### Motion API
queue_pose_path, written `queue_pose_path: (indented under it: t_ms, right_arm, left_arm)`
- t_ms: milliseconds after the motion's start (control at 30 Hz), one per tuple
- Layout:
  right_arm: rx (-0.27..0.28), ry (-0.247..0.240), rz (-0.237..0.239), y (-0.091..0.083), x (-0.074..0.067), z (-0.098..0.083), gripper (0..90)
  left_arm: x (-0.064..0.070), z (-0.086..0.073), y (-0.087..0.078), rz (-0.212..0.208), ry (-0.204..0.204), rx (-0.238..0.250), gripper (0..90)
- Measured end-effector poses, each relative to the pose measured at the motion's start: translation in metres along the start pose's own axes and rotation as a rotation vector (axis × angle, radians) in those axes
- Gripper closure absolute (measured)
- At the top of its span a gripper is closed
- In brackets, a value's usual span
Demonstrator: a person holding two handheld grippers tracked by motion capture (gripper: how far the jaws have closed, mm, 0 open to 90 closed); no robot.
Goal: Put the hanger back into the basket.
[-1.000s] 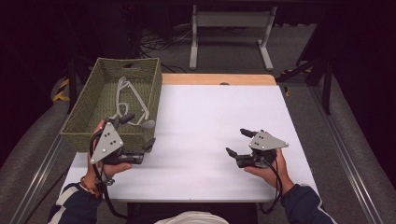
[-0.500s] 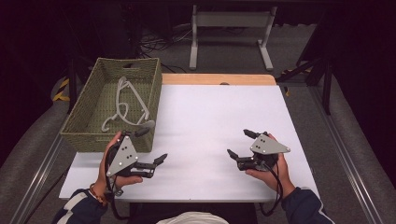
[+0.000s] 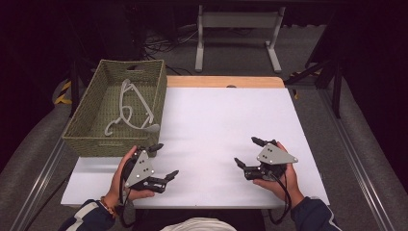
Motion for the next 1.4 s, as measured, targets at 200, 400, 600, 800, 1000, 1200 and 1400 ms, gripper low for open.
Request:
queue_pose_path:
  t_ms: [200,400,600,800,1000,1200,1400]
  right_arm:
    - [-0.013,-0.014,-0.004,-0.002,-0.005,-0.005,13.1]
    - [-0.007,-0.029,-0.004,-0.001,-0.008,-0.007,13.1]
    - [-0.004,-0.021,-0.009,0.001,-0.011,-0.013,13.2]
    - [0.008,-0.009,0.000,0.001,-0.011,-0.013,12.6]
    - [0.009,-0.009,-0.006,0.000,-0.012,-0.013,11.2]
    - [0.013,-0.013,-0.014,-0.001,-0.013,-0.012,11.1]
    - [0.016,-0.018,-0.017,0.000,-0.014,-0.010,11.2]
  left_arm:
    - [-0.004,-0.020,0.002,0.029,-0.022,-0.053,9.2]
    - [-0.007,-0.037,-0.003,0.067,-0.044,-0.098,8.0]
    - [-0.017,-0.047,-0.016,0.099,-0.091,-0.095,6.4]
    - [-0.022,-0.049,-0.020,0.109,-0.131,-0.078,4.8]
    - [-0.021,-0.046,-0.022,0.119,-0.116,-0.064,3.5]
    - [-0.021,-0.044,-0.026,0.113,-0.131,-0.037,3.5]
    - [-0.022,-0.043,-0.029,0.115,-0.129,-0.027,3.3]
Point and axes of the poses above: each handheld gripper's, and its own axes: y roughly forward along the jaws, z roughly out of its top, x roughly to its right, the point moved 4 cm from there along y, roughly forward along the jaws, and after that the axes turned 7 degrees about -y, right-handed, at the moved point
